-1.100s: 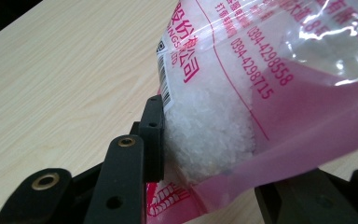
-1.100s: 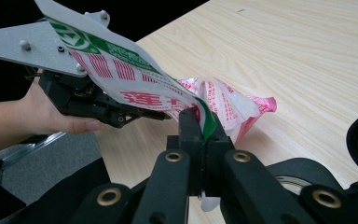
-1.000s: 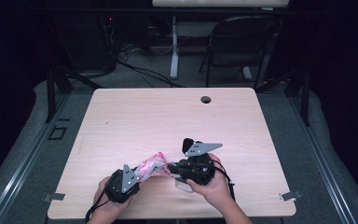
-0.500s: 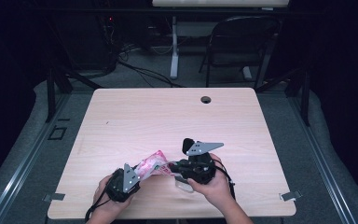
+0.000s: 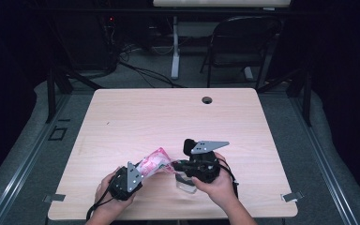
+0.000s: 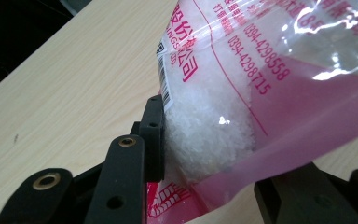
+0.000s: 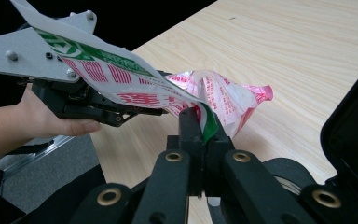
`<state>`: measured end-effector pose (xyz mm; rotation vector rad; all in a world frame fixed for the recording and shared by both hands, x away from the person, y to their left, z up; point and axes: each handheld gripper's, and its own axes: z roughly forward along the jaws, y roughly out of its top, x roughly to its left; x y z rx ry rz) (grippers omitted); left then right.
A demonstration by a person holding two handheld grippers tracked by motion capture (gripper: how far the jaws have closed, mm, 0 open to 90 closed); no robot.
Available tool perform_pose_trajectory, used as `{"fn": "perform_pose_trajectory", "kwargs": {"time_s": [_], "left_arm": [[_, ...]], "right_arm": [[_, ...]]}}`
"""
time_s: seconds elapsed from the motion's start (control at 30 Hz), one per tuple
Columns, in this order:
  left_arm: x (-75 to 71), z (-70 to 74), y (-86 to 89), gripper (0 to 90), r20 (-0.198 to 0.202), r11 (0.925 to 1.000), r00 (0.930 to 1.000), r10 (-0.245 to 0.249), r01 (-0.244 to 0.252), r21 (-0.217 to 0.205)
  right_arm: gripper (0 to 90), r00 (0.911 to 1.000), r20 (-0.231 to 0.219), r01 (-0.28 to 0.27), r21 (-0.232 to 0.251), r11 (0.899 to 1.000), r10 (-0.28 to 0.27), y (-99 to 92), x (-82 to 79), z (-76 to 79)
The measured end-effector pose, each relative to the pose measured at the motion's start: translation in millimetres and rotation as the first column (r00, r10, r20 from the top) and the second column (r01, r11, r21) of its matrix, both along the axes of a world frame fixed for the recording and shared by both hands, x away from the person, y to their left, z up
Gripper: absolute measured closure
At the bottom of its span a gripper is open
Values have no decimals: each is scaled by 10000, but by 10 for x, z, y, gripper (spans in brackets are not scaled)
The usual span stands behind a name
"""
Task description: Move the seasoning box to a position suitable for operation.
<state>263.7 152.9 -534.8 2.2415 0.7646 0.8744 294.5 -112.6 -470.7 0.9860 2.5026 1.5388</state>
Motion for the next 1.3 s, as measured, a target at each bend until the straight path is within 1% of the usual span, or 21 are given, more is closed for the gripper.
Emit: {"fn": "perform_pose_trajectory", "kwargs": {"time_s": [0.13, 0.17, 0.2, 0.23, 0.33, 0.43, 0.5, 0.6, 0.7, 0.77, 0.93, 1.1, 1.3], "left_arm": [[28, 43, -32, 651, 283, 9996, 9996, 56, -64, 290], [29, 51, -36, 651, 310, 9992, 9995, 63, -75, 386], [31, 54, -42, 651, 320, 9992, 9995, 67, -79, 386], [33, 66, -47, 651, 386, 9985, 9992, 50, -71, 541], [36, 84, -61, 652, 534, 9973, 9986, 44, -83, 727], [43, 103, -65, 652, 627, 9960, 9980, 2, -58, 888], [45, 107, -71, 652, 667, 9959, 9978, 37, -97, 900], [47, 130, -72, 653, 769, 9935, 9970, 5, -93, 1138], [47, 144, -76, 653, 874, 9922, 9962, -24, -85, 1243], [45, 161, -80, 653, 943, 9897, 9955, -42, -93, 1429], [40, 182, -89, 653, 1071, 9871, 9942, -69, -104, 1597], [39, 179, -100, 653, 1163, 9851, 9932, -85, -116, 1716], [34, 193, -116, 654, 1315, 9813, 9912, -140, -116, 1920]], "right_arm": [[900, 9999, 57, 88, 28, 10000, -88, -20, 15, 2], [900, 9999, 57, 129, 32, 9999, -129, -27, 17, 3], [900, 9999, 49, 158, 58, 9999, -159, -30, 18, 2], [900, 9999, 41, 153, 79, 9999, -153, -34, 20, 0], [900, 9998, 42, 189, 57, 9998, -190, -50, 28, -5], [900, 9998, 41, 193, 94, 9998, -194, -56, 34, -9], [900, 9998, 53, 207, 82, 9998, -208, -58, 35, -11], [900, 9998, 42, 208, 74, 9998, -208, -62, 38, -15], [900, 9998, 33, 207, 44, 9998, -207, -65, 39, -18], [900, 9998, 24, 188, 11, 9998, -188, -69, 40, -18], [900, 9998, -13, 219, 44, 9998, -218, -75, 40, -19], [900, 9998, -37, 216, -84, 9997, -217, -79, 39, -23], [900, 9997, -10, 258, -98, 9996, -258, -86, 38, -32]]}}
